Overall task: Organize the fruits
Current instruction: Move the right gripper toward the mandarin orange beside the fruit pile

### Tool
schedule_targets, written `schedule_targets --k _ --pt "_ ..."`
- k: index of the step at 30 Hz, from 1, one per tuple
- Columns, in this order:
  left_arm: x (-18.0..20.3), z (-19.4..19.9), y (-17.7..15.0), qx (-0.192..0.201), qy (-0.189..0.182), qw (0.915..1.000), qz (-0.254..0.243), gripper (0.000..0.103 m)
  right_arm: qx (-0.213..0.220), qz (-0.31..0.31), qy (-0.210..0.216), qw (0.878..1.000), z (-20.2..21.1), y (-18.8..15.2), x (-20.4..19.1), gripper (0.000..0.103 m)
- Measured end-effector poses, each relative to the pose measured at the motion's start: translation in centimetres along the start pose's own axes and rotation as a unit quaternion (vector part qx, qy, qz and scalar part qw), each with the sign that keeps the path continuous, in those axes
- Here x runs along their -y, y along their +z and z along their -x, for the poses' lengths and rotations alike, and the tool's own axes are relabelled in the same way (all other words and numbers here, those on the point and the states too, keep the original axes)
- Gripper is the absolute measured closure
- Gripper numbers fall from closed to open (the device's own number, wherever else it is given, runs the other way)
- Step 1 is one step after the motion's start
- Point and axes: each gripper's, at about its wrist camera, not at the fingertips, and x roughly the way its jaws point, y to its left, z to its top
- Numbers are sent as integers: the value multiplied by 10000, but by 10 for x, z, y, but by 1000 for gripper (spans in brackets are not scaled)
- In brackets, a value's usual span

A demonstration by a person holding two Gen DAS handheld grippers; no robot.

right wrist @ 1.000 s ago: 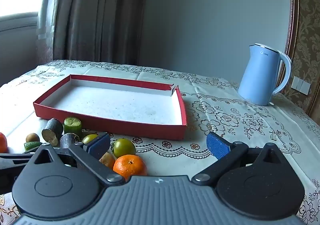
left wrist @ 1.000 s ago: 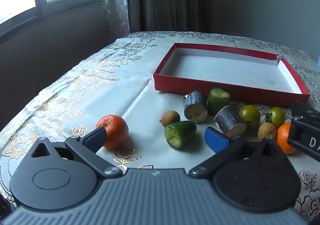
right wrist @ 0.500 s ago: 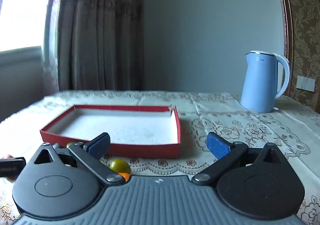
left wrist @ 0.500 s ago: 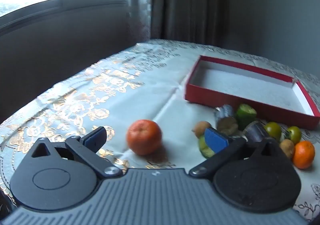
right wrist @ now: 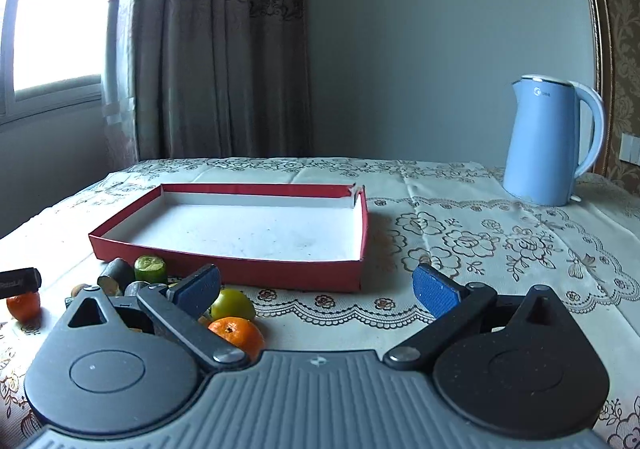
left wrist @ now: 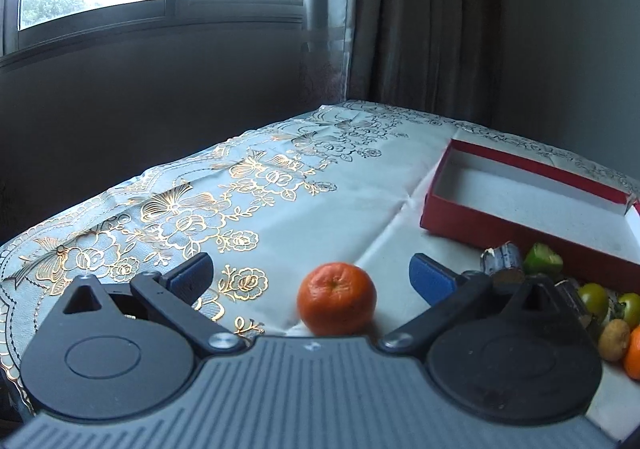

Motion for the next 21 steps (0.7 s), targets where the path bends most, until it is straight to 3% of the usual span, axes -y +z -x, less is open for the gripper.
schedule_targets --k 14,21 --pt "8 -1 0 -140 -115 9987 -467 0 -48 51 258 9996 4 2 4 0" --pt "6 -8 2 -337 -189 9985 -391 0 -29 75 423 9991 9 3 12 0"
